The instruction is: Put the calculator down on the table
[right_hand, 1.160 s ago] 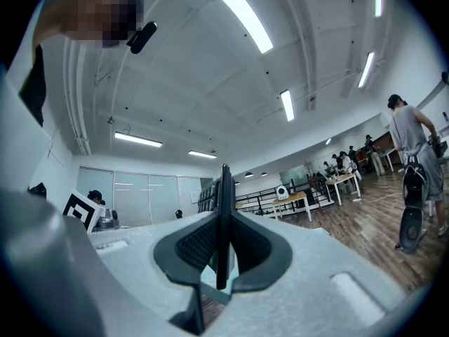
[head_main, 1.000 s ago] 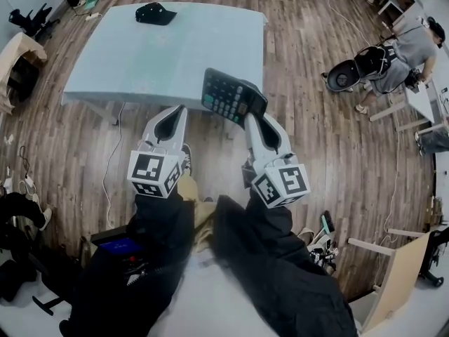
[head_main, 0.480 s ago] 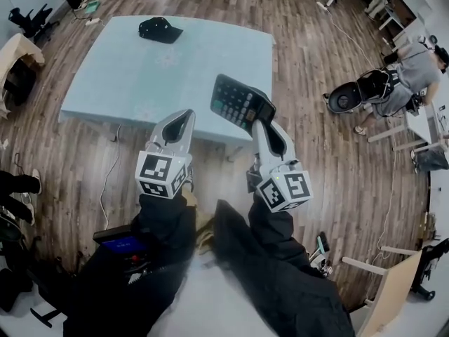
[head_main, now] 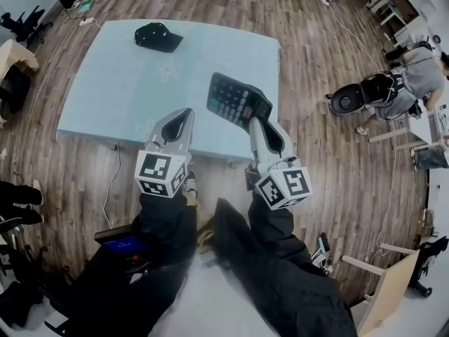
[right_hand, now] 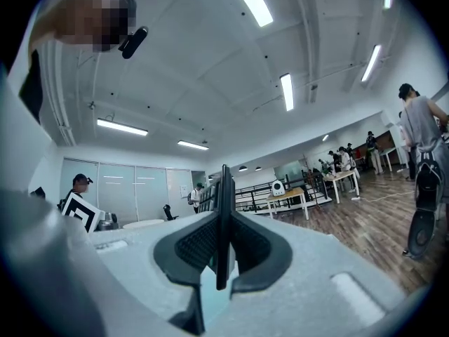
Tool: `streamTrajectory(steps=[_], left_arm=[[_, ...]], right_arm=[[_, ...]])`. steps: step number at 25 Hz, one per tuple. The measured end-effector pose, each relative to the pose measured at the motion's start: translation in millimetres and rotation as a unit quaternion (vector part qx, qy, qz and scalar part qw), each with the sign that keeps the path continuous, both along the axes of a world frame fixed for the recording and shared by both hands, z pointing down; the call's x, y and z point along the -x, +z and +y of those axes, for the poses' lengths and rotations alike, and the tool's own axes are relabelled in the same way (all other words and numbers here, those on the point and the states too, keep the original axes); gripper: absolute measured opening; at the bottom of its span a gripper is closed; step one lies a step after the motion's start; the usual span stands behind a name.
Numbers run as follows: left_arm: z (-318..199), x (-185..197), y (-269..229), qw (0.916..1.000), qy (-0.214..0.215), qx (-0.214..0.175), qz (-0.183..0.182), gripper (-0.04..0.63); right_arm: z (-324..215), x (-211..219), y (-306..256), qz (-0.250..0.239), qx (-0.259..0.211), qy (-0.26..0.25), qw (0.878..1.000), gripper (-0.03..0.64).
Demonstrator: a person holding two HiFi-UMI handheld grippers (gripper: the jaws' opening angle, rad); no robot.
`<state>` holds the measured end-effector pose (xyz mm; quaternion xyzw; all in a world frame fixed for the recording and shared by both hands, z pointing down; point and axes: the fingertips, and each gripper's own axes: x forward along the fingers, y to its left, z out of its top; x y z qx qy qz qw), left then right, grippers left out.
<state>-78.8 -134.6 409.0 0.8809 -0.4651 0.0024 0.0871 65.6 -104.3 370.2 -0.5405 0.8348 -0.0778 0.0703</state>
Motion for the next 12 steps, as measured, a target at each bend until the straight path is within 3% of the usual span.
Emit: streamTrajectory(steps=[12], left_arm=[[-95,27,18,0.9994,0.011,0.027,0.016,-0.003]], right_arm=[[-94,27,14,0.008,0.034,0.011,0.999,0.041]])
